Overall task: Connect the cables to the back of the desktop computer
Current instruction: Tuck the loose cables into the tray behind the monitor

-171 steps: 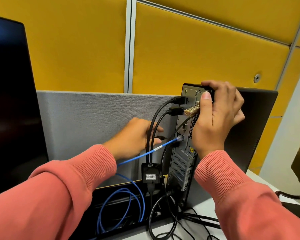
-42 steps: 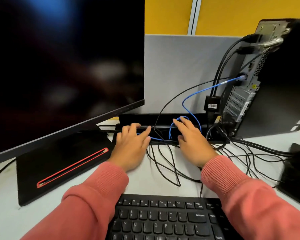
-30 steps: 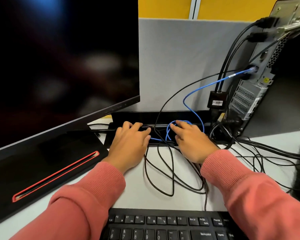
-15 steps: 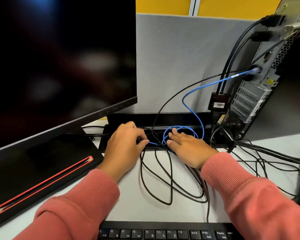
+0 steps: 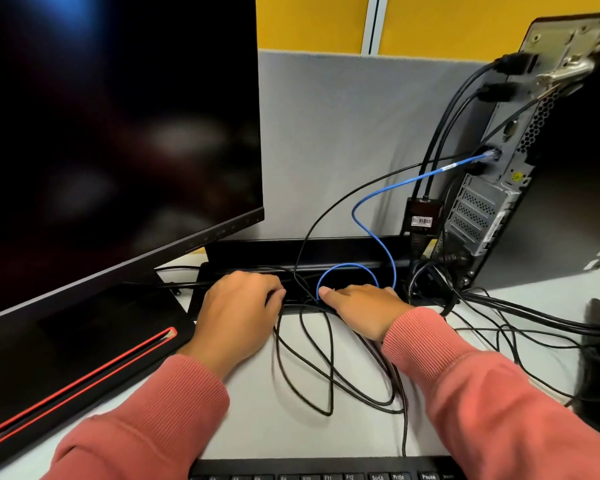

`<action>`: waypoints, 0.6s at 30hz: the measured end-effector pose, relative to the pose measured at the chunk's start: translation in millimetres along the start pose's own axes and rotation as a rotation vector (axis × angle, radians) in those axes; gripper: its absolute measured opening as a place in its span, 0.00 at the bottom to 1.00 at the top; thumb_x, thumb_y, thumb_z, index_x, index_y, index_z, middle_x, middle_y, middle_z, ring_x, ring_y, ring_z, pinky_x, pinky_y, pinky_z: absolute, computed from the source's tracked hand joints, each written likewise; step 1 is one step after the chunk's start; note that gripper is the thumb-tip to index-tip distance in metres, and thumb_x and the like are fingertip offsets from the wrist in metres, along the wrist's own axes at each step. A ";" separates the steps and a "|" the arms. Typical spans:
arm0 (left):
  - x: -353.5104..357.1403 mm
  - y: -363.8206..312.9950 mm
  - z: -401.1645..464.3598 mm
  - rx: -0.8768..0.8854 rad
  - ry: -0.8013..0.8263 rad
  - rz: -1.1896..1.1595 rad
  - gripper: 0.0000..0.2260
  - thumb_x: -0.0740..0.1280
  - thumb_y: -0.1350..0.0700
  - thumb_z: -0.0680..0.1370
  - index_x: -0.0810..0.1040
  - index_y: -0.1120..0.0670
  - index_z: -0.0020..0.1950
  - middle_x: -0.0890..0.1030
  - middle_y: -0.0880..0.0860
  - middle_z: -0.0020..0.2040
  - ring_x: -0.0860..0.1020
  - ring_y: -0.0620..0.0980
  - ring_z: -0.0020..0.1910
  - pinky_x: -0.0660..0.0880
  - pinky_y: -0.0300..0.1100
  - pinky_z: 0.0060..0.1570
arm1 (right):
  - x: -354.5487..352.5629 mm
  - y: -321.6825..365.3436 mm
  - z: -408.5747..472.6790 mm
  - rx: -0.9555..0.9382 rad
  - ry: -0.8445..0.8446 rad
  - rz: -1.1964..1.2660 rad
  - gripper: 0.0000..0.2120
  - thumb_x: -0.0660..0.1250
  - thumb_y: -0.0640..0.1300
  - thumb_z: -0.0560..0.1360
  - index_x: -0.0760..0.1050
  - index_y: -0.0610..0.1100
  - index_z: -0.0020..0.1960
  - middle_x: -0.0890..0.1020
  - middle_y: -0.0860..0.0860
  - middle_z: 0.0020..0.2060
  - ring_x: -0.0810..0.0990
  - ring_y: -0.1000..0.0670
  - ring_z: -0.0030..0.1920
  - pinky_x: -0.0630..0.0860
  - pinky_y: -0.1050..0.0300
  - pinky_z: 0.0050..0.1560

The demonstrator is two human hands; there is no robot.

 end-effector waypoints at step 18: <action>-2.5 -0.7 -1.6 -0.007 0.039 -0.074 0.11 0.61 0.47 0.84 0.80 0.47 0.47 0.81 0.45 0.39 0.79 0.47 0.40 0.79 0.49 0.43 | -12.7 -9.1 -10.9 -0.104 -0.425 0.287 0.26 0.53 0.58 0.84 0.54 0.61 0.81 0.52 0.62 0.81 0.49 0.55 0.80 0.51 0.46 0.78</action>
Point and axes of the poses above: each hand's wrist, its own z-axis towards the middle knuckle, its own x-axis out of the palm, y = z × x, the point moved 10 cm from there along z, towards the middle knuckle
